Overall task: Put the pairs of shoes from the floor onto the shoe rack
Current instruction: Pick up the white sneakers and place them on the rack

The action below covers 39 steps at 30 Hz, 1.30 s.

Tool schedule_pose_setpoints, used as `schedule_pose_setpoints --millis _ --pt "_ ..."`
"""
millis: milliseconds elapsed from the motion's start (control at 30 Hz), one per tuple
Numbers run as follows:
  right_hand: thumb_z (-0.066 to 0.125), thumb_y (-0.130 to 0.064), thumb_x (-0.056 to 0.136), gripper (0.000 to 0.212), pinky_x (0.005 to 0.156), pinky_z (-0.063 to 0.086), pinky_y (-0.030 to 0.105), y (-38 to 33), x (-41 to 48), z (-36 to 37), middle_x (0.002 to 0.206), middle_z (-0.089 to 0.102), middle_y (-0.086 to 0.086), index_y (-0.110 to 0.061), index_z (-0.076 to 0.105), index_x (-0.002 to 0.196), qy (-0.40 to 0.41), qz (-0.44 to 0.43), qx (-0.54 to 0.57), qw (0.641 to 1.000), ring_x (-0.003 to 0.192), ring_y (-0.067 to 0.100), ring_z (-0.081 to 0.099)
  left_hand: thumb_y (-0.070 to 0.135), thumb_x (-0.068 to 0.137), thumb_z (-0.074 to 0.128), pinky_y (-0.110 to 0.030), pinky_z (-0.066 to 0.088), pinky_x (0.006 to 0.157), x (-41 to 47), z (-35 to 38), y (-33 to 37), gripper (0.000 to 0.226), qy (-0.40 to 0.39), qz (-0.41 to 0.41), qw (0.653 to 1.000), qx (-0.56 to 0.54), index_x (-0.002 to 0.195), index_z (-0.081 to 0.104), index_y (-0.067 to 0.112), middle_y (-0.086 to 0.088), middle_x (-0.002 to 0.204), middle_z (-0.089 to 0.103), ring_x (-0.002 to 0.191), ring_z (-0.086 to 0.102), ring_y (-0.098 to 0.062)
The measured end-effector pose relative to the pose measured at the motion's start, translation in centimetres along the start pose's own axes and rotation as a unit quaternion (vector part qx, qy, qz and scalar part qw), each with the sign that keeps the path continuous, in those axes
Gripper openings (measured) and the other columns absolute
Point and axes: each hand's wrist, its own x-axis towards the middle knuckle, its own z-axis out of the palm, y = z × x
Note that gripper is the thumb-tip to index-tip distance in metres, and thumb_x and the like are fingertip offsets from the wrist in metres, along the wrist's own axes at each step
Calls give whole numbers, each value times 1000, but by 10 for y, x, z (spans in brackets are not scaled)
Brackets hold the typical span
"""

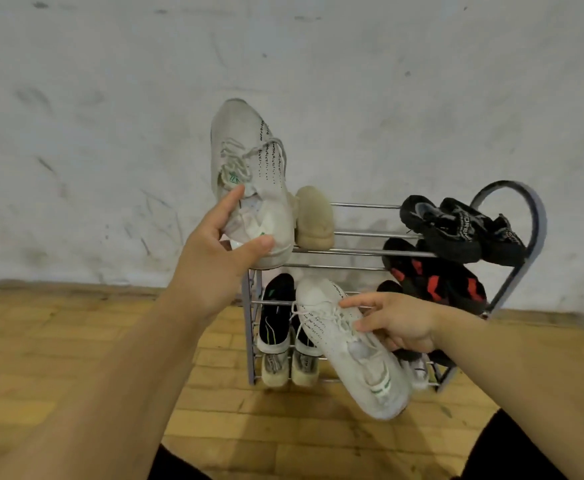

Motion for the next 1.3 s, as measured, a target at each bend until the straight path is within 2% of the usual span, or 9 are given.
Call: schedule_pose_setpoints --millis 200,400,700,767,867,1000,1100,1200,1300 --pt "66 -8 98 43 67 54 33 -7 79 23 117 69 12 -27 62 135 133 -29 73 988 86 23 66 7 87 79 -21 57 94 22 -21 -17 79 13 9 1000 24 151 46 39 22 135 62 110 67 5" --pt "62 -10 100 45 91 59 44 -15 164 59 124 68 9 -25 56 142 198 -84 139 967 107 28 69 14 87 82 -40 56 103 46 -29 -36 78 52 -5 998 22 152 46 39 13 144 59 125 62 -6" --pt "59 -30 102 22 69 51 28 -34 213 76 85 68 -1 -36 62 124 281 -153 154 935 74 14 61 20 86 83 -43 50 110 63 -23 -57 79 22 -10 997 74 153 45 40 18 149 54 135 53 -1" --pt "57 -34 101 21 79 54 32 -36 219 76 102 71 -3 -33 64 121 272 -155 128 941 90 16 64 21 85 83 -42 49 111 65 -24 -59 81 16 -5 997 81 154 44 39 17 151 53 136 52 0" --pt "53 -34 102 48 92 56 43 -34 219 79 139 62 -4 -33 48 150 210 -118 91 966 108 20 65 25 81 83 -44 48 112 67 -25 -61 83 11 -6 997 76 153 44 40 15 151 55 137 52 -3" --pt "49 -41 105 57 101 34 26 -33 202 73 159 42 -3 -30 33 160 218 -112 -32 969 140 23 46 25 81 83 -44 49 111 66 -25 -61 83 11 1 997 78 153 45 39 14 150 55 136 53 -4" --pt "46 -50 105 55 105 39 28 -34 181 70 159 46 0 -32 40 157 200 -120 -86 969 135 21 51 28 80 84 -45 50 110 65 -25 -60 84 9 9 997 80 153 45 39 13 151 55 138 52 -5" --pt "47 -52 104 56 92 40 27 -40 147 71 151 52 4 -29 40 155 144 -117 -161 969 123 20 56 22 84 84 -41 49 112 63 -22 -56 82 4 16 996 86 153 44 38 13 151 54 137 52 -3" --pt "60 -45 100 62 96 40 25 -44 113 67 156 47 3 -31 39 156 90 -113 -291 946 135 20 50 24 83 84 -42 47 114 57 -17 -51 82 -12 26 996 90 153 45 41 15 153 53 139 51 -6"
